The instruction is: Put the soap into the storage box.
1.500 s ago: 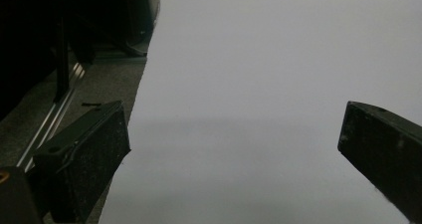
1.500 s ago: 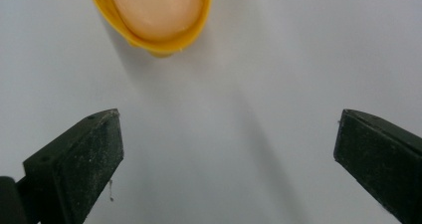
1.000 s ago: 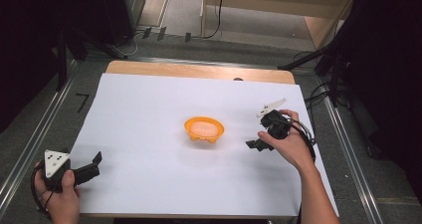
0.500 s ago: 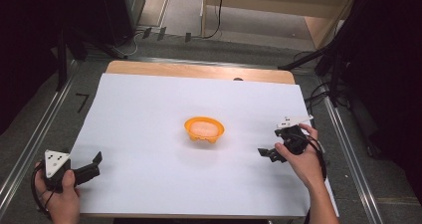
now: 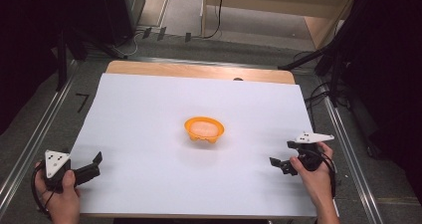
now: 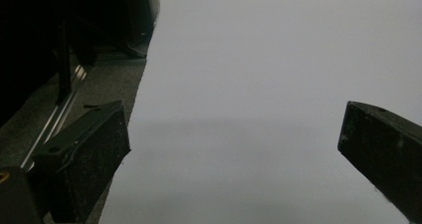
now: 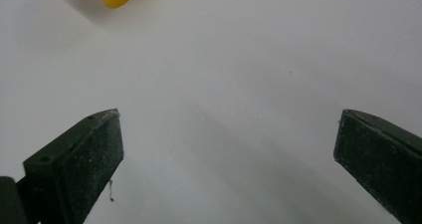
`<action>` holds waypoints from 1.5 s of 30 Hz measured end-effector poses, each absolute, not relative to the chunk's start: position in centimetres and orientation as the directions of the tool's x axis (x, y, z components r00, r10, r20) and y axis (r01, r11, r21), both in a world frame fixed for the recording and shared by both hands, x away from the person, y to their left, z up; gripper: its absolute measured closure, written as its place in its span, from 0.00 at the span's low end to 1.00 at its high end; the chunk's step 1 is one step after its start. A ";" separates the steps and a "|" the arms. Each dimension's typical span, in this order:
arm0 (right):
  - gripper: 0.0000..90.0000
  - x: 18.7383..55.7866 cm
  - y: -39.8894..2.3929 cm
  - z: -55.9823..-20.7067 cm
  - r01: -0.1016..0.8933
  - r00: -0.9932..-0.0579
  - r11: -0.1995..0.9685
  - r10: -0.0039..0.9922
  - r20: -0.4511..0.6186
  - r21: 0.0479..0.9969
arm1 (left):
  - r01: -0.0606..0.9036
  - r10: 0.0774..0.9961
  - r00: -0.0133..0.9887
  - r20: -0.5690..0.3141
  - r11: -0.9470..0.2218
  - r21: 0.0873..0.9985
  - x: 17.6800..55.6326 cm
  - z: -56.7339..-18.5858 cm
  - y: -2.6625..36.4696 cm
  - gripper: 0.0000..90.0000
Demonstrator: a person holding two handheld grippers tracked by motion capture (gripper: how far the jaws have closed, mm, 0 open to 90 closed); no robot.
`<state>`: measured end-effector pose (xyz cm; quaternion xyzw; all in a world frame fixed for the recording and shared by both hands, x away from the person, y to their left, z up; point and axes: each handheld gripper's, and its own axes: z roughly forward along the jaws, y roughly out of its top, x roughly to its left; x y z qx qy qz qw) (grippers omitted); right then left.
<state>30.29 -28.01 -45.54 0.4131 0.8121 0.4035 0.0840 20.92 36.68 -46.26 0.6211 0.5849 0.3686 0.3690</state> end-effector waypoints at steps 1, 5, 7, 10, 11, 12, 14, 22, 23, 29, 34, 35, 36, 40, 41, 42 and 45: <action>0.00 30.1 -28.3 -45.7 0.605 -0.637 0.320 0.744 0.201 0.729 | 0.454 0.999 0.044 0.027 -0.044 0.890 20.9 -46.3 36.7 0.00; 0.00 29.3 -29.3 -46.0 0.606 -0.610 0.278 0.763 0.211 0.745 | 0.453 0.999 0.044 0.028 -0.044 0.890 20.9 -46.3 36.7 0.00; 0.00 29.0 -29.9 -46.1 0.603 -0.601 0.260 0.770 0.214 0.754 | 0.452 0.999 0.044 0.030 -0.046 0.891 20.9 -46.3 36.7 0.00; 0.00 28.4 -30.6 -46.3 0.595 -0.592 0.243 0.778 0.213 0.766 | 0.452 0.998 0.045 0.031 -0.048 0.891 20.9 -46.3 36.7 0.00; 0.00 28.2 -30.8 -46.3 0.596 -0.586 0.236 0.781 0.215 0.767 | 0.451 0.999 0.045 0.031 -0.048 0.891 20.9 -46.3 36.7 0.00; 0.00 28.0 -31.0 -46.4 0.594 -0.582 0.228 0.784 0.216 0.772 | 0.451 0.999 0.045 0.031 -0.048 0.891 20.9 -46.3 36.7 0.00; 0.00 27.6 -31.6 -46.5 0.591 -0.568 0.213 0.795 0.213 0.778 | 0.451 0.998 0.045 0.031 -0.048 0.891 20.9 -46.3 36.7 0.00; 0.00 25.7 -34.2 -47.1 0.566 -0.463 0.094 0.858 0.221 0.819 | 0.446 0.999 0.045 0.027 -0.044 0.894 20.9 -46.3 36.7 0.00; 0.00 25.4 -34.5 -47.2 0.560 -0.455 0.076 0.860 0.229 0.825 | 0.446 0.999 0.044 0.026 -0.043 0.894 20.9 -46.3 36.7 0.00; 0.00 23.7 -35.9 -48.2 0.546 -0.418 0.024 0.874 0.248 0.837 | 0.446 0.999 0.044 0.026 -0.043 0.894 20.9 -46.3 36.7 0.00; 0.00 22.9 -36.4 -48.5 0.518 -0.409 -0.007 0.876 0.255 0.855 | 0.449 0.999 0.043 0.029 -0.045 0.893 20.9 -46.3 36.6 0.00; 0.00 22.8 -36.3 -48.5 0.513 -0.404 -0.012 0.879 0.254 0.859 | 0.448 0.999 0.044 0.030 -0.046 0.893 20.9 -46.3 36.7 0.00; 0.00 22.7 -36.3 -48.6 0.509 -0.403 -0.010 0.881 0.249 0.861 | 0.448 0.999 0.045 0.031 -0.047 0.893 20.9 -46.3 36.7 0.00; 0.00 22.5 -36.0 -48.8 0.489 -0.404 0.009 0.889 0.218 0.872 | 0.450 0.999 0.044 0.029 -0.046 0.892 20.9 -46.3 36.7 0.00; 0.00 22.5 -35.9 -48.9 0.488 -0.404 0.007 0.889 0.218 0.873 | 0.449 0.999 0.043 0.029 -0.045 0.892 20.9 -46.3 36.7 0.00; 0.00 22.4 -36.0 -48.9 0.484 -0.405 0.004 0.888 0.219 0.875 | 0.448 0.999 0.044 0.029 -0.046 0.893 20.9 -46.3 36.7 0.00; 0.00 22.3 -36.2 -49.0 0.477 -0.399 -0.019 0.886 0.236 0.878 | 0.447 0.999 0.044 0.026 -0.043 0.893 20.9 -46.3 36.7 0.00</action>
